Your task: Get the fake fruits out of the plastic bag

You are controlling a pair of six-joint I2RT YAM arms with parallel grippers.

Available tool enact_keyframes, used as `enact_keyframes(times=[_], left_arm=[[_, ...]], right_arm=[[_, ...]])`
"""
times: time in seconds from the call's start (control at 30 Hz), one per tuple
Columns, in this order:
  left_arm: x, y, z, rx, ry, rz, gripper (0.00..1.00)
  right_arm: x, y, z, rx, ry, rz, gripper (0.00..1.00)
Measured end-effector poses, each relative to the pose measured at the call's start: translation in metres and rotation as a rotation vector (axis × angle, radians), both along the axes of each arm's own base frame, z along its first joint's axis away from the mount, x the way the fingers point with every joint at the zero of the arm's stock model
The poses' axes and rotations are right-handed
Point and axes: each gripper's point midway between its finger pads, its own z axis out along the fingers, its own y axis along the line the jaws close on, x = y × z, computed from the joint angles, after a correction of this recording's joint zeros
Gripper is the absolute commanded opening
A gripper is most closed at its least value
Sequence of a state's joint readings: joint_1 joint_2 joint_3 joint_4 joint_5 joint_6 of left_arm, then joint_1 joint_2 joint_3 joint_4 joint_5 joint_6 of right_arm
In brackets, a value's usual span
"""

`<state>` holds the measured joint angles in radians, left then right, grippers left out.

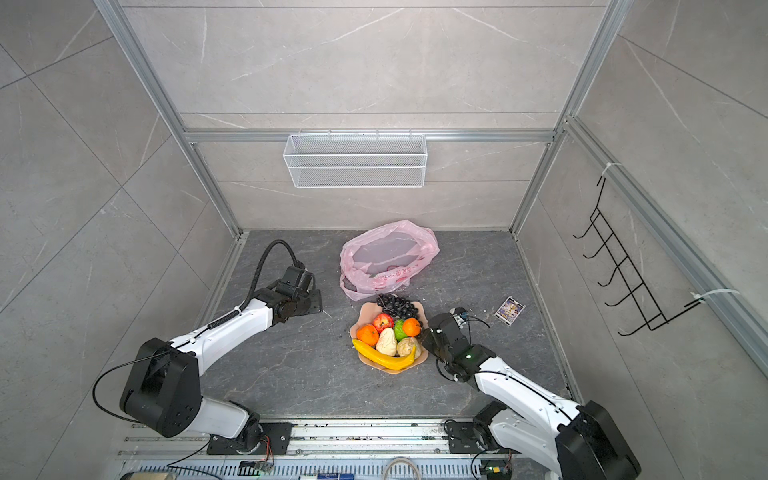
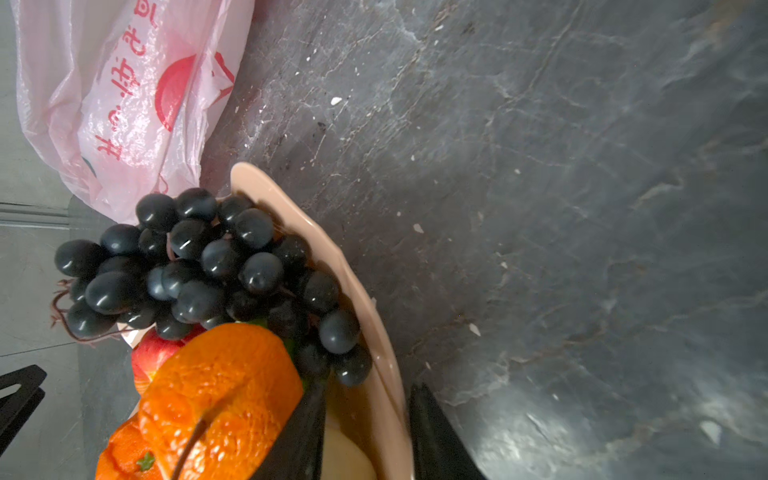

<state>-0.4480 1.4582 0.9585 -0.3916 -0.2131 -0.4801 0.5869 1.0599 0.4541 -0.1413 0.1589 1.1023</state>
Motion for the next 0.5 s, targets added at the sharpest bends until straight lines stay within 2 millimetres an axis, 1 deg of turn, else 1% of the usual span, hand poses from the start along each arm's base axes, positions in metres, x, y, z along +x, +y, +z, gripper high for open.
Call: enact_keyframes(times=[0.23,0.37,0.43,0.5], left_arm=[[-0.005,0.010,0.001,0.009,-0.014,0.022,0.62],[-0.009,0.015,0.001,0.011,-0.019,0.029,0.62],[-0.010,0.016,0.002,0.009,-0.024,0.031,0.62],[-0.010,0.017,0.004,0.007,-0.029,0.034,0.62]], right_arm=[[0.012,0.018,0.000,0.013,-0.006,0.032,0.39],[0.016,0.027,0.003,0.021,-0.015,0.051,0.41],[0.017,0.029,0.004,0.016,-0.021,0.063,0.42],[0.019,0.029,0.007,0.010,-0.028,0.070,0.47]])
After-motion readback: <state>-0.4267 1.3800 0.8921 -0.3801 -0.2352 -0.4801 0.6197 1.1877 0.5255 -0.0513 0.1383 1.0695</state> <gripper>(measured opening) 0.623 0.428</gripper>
